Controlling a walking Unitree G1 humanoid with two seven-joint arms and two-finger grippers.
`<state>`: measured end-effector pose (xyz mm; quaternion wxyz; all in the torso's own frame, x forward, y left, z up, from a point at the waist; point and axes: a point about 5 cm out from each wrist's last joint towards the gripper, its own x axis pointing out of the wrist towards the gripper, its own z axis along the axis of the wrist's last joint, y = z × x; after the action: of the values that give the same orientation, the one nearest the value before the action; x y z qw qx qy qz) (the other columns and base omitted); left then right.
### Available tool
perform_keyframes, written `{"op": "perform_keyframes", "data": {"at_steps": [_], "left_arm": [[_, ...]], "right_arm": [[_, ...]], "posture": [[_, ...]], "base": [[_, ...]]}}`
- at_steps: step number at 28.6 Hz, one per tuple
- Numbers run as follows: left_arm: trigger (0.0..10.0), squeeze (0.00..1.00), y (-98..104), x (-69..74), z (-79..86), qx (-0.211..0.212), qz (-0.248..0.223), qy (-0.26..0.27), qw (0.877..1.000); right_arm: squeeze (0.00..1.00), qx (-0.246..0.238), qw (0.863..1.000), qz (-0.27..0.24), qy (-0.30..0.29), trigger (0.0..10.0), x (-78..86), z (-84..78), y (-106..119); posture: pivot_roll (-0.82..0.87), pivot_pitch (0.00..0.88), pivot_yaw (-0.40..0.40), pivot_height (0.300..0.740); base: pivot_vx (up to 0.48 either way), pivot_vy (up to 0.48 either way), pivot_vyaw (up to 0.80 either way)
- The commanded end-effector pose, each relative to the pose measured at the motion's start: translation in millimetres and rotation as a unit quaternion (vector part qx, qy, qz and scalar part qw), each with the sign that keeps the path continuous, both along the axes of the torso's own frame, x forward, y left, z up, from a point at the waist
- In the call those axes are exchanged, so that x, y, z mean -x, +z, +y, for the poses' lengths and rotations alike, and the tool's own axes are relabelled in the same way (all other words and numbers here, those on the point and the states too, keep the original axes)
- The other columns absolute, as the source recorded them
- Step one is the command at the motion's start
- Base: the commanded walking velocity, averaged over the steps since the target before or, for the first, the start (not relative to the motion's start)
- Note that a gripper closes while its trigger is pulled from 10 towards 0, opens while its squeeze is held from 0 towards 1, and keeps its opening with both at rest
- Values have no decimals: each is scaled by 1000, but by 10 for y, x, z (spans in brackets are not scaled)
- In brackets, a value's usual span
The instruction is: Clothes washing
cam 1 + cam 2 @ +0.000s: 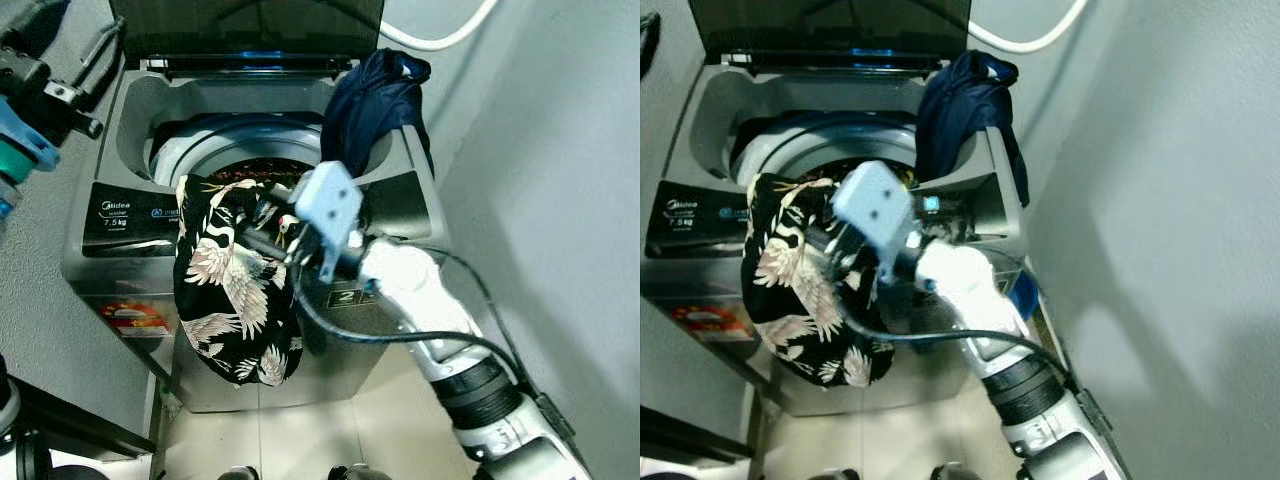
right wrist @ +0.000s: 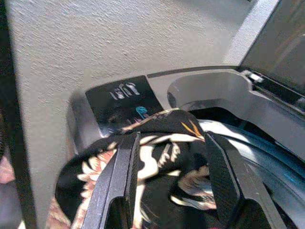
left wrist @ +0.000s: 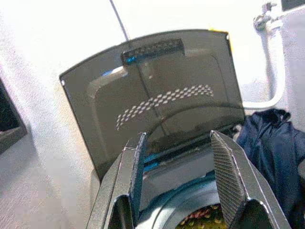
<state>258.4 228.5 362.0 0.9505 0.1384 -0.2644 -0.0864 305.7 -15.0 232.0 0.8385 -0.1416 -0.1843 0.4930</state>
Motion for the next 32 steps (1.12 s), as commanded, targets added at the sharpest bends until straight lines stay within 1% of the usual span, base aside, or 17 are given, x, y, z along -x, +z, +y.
{"op": "perform_keyframes", "data": {"at_steps": [1, 2, 3, 5, 7, 10, 11, 13, 15, 17, 19, 22, 25, 26, 28, 30, 32], "left_arm": [[10000, 0, -77, -6, -40, 3, 18, -12, 1000], [10000, 0, -77, -6, -40, 3, 18, -12, 1000], [10000, 0, -156, -20, -79, 2, 34, -21, 999], [10000, 0, -156, -20, -79, 2, 34, -21, 999], [10000, 0, -269, -38, -124, 3, 57, -31, 998], [10000, 0, -286, -38, -130, 5, 63, -34, 997], [10000, 0, -289, -40, -131, 8, 67, -35, 997], [10000, 0, -289, -40, -131, 8, 67, -35, 997], [10000, 0, -303, -48, -130, 13, 72, -34, 997], [10000, 0, -313, -55, -138, 17, 74, -35, 996], [10000, 0, -349, -69, -168, 24, 79, -38, 996], [10000, 0, -363, -75, -180, 27, 81, -39, 996], [10000, 0, -453, -103, -242, 38, 95, -47, 994], [10000, 0, -501, -115, -273, 40, 102, -50, 993], [10000, 0, -501, -115, -273, 40, 102, -50, 993], [10000, 0, -623, -134, -351, 50, 122, -62, 989], [10000, 0, -623, -134, -351, 50, 122, -62, 989]], "right_arm": [[0, 12, 1000, -8, -1, 10000, 0, 25, -22], [0, 12, 1000, -8, -1, 10000, 0, 25, -22], [0, 33, 999, -18, 0, 10000, 14, 46, -63], [0, 33, 999, -18, 0, 10000, 14, 46, -63], [0, 59, 998, -26, 0, 10000, 42, 104, -154], [0, 68, 997, -28, -2, 10000, 50, 129, -187], [0, 85, 996, -38, -2, 10000, 56, 152, -229], [0, 85, 996, -38, -2, 10000, 56, 152, -229], [0, 116, 992, -34, 28, 10000, 113, 179, -322], [0, 125, 991, -35, 32, 10000, 120, 186, -353], [0, 137, 989, -48, 21, 10000, 99, 193, -401], [0, 140, 989, -52, 15, 10000, 88, 196, -417], [0, 141, 988, -54, -6, 10000, 66, 194, -476], [0, 137, 989, -57, -22, 10000, 46, 189, -491], [0, 137, 989, -57, -22, 10000, 46, 189, -491], [0, 132, 987, -67, -60, 10000, -10, 163, -508], [0, 132, 987, -67, -60, 10000, -10, 163, -508]], "posture": [[69, 65, 18, 740], [69, 65, 18, 740], [64, 71, 19, 740], [64, 71, 19, 740], [64, 76, 18, 740], [65, 78, 17, 740], [67, 82, 17, 740], [67, 82, 17, 740], [64, 89, 15, 740], [64, 89, 15, 740], [63, 94, 13, 740], [64, 95, 13, 740], [62, 98, 13, 740], [60, 98, 15, 740], [60, 98, 15, 740], [54, 101, 16, 740], [54, 101, 16, 740]], "base": [[0, 0, 0], [0, 0, 0], [0, 0, 0], [0, 0, 0], [0, 0, 0], [0, 0, 0], [0, 0, 0], [0, 0, 0], [0, 0, 0], [0, 0, 0], [0, 0, 0], [0, 0, 0], [0, 0, 0], [0, 0, 0], [0, 0, 0], [0, 0, 0], [0, 0, 0]]}}
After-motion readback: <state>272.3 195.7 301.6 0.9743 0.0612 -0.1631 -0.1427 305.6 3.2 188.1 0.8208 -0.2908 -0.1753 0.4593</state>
